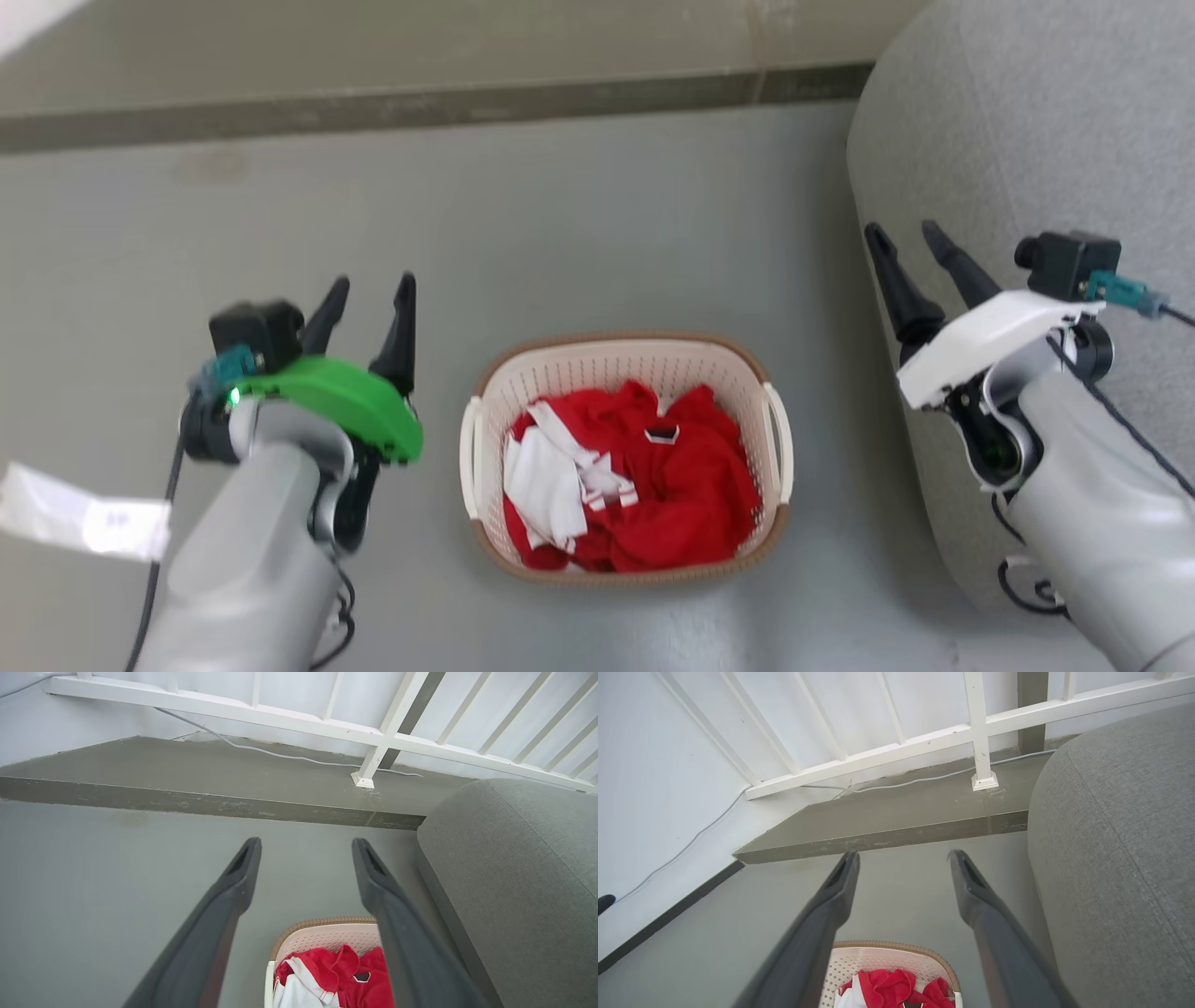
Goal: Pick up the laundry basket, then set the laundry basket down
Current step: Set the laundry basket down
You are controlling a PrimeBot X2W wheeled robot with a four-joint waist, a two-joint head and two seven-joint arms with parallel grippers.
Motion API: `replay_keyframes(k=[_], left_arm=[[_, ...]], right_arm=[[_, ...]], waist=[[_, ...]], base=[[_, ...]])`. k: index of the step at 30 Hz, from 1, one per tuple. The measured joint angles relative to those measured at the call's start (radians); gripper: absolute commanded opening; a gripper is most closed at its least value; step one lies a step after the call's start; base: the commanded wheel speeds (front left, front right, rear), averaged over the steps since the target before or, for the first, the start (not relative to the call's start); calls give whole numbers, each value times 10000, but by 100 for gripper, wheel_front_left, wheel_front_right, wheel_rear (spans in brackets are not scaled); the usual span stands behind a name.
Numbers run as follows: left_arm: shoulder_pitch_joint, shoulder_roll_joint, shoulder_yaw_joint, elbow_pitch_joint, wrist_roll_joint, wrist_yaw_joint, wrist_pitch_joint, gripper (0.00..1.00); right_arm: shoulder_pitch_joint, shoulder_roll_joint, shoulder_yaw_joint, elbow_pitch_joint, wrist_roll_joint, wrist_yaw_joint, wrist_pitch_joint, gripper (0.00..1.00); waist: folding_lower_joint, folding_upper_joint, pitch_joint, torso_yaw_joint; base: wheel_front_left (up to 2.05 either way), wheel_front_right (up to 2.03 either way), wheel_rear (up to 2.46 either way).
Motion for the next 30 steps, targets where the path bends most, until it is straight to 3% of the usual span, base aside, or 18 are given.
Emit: replay_keyframes(k=[11, 16, 30], left_arm=[[2239, 6, 1011, -1407, 727, 274, 0, 100], [2800, 6, 1517, -2138, 1243, 483, 0, 100], [3978, -259, 2123, -3421, 2002, 569, 0, 100]], right_arm=[[1781, 199, -1285, -1452, -1135, -422, 0, 100], [2465, 339, -1553, -1939, -1551, -445, 0, 100], [3597, 677, -2343, -2890, -2401, -518, 0, 100]], waist=[[0, 0, -1479, 131], [0, 0, -1939, 144], [0, 0, -2133, 145]], base=[[0, 0, 0], [0, 0, 0], [0, 0, 0]])
